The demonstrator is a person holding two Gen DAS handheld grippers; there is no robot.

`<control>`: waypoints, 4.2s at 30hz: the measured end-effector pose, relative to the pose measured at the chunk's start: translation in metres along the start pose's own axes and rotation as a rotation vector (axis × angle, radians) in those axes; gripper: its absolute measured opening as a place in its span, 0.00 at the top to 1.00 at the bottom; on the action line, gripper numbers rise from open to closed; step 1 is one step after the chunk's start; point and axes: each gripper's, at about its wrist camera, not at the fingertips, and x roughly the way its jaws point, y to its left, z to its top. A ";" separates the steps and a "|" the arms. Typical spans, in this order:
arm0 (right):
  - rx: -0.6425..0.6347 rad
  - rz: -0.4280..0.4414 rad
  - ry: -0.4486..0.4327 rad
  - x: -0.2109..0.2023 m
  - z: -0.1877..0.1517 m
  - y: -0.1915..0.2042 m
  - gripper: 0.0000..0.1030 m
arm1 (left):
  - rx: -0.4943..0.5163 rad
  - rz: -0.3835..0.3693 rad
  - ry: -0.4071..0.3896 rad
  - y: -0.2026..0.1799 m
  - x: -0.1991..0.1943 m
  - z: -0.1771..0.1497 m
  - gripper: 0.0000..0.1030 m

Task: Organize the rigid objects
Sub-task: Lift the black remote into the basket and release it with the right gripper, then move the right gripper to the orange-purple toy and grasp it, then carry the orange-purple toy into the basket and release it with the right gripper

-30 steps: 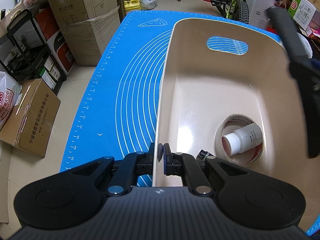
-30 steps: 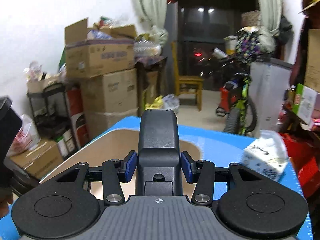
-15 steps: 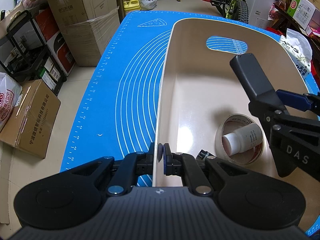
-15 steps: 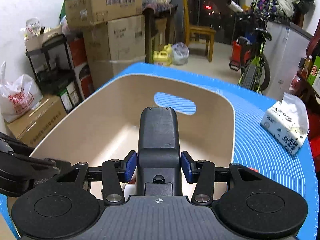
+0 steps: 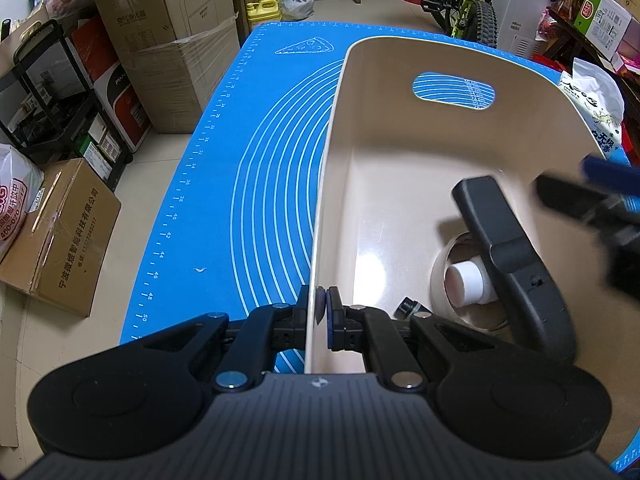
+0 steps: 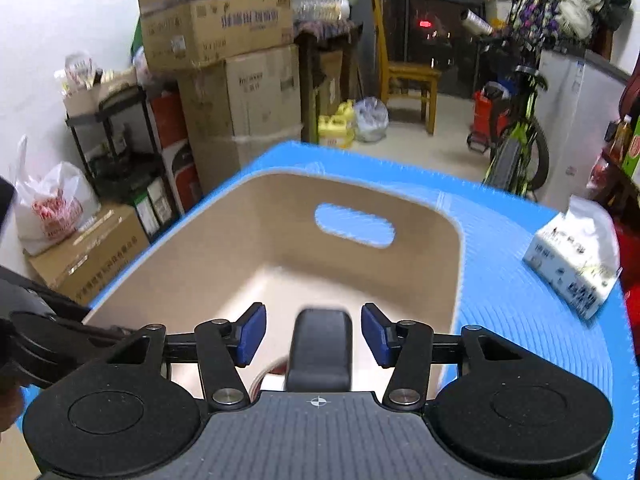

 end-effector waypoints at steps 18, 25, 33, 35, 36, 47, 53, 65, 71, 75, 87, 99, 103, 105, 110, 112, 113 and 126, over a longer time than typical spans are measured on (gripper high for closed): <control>0.111 -0.255 -0.133 -0.033 -0.019 -0.114 0.38 | 0.000 0.000 -0.001 0.000 0.000 0.000 0.92; 0.086 -0.277 -0.049 -0.002 -0.053 -0.133 0.38 | 0.002 0.002 -0.001 0.002 0.000 -0.001 0.92; 0.094 -0.256 0.008 0.028 -0.064 -0.130 0.38 | 0.003 0.002 -0.001 0.002 0.001 -0.002 0.92; 0.095 -0.260 0.015 0.034 -0.064 -0.126 0.38 | 0.002 0.002 -0.001 0.002 0.001 -0.002 0.92; 0.099 -0.263 0.019 0.037 -0.064 -0.124 0.38 | 0.002 0.002 -0.001 0.002 0.001 -0.002 0.92; 0.089 -0.234 0.040 0.055 -0.064 -0.116 0.41 | 0.002 0.000 -0.002 0.003 0.001 -0.001 0.92; 0.119 -0.244 0.061 0.061 -0.068 -0.124 0.41 | 0.002 -0.002 -0.003 0.002 0.001 -0.002 0.92; 0.157 -0.277 0.094 0.071 -0.073 -0.129 0.53 | 0.004 0.002 -0.003 0.000 0.001 -0.002 0.92; 0.175 -0.292 0.073 0.063 -0.075 -0.131 0.53 | 0.002 -0.002 -0.003 0.000 0.001 -0.002 0.92; 0.180 -0.305 0.036 0.046 -0.073 -0.130 0.53 | 0.001 -0.002 -0.003 0.000 0.001 -0.002 0.92; 0.208 -0.270 -0.142 -0.018 -0.054 -0.120 0.53 | 0.001 -0.002 -0.005 -0.001 0.001 -0.003 0.92; 0.164 -0.146 -0.235 -0.042 -0.023 -0.073 0.53 | 0.001 -0.002 -0.006 -0.001 0.001 -0.004 0.92; 0.124 -0.095 -0.211 -0.030 -0.016 -0.054 0.53 | 0.002 -0.002 -0.007 -0.001 0.001 -0.004 0.92; 0.102 -0.071 -0.184 -0.022 -0.015 -0.042 0.53 | 0.002 -0.002 -0.007 -0.001 0.001 -0.004 0.92; 0.031 -0.033 -0.107 -0.005 -0.013 -0.015 0.53 | 0.002 -0.002 -0.007 -0.001 0.001 -0.004 0.92; 0.009 -0.018 -0.079 0.001 -0.014 -0.005 0.53 | 0.002 -0.001 -0.007 -0.001 0.001 -0.004 0.92; 0.002 -0.009 -0.064 0.003 -0.015 -0.001 0.53 | 0.002 -0.001 -0.006 -0.001 0.001 -0.004 0.92; -0.047 0.002 0.155 0.027 -0.012 0.015 0.53 | 0.003 -0.001 -0.007 0.000 0.001 -0.003 0.92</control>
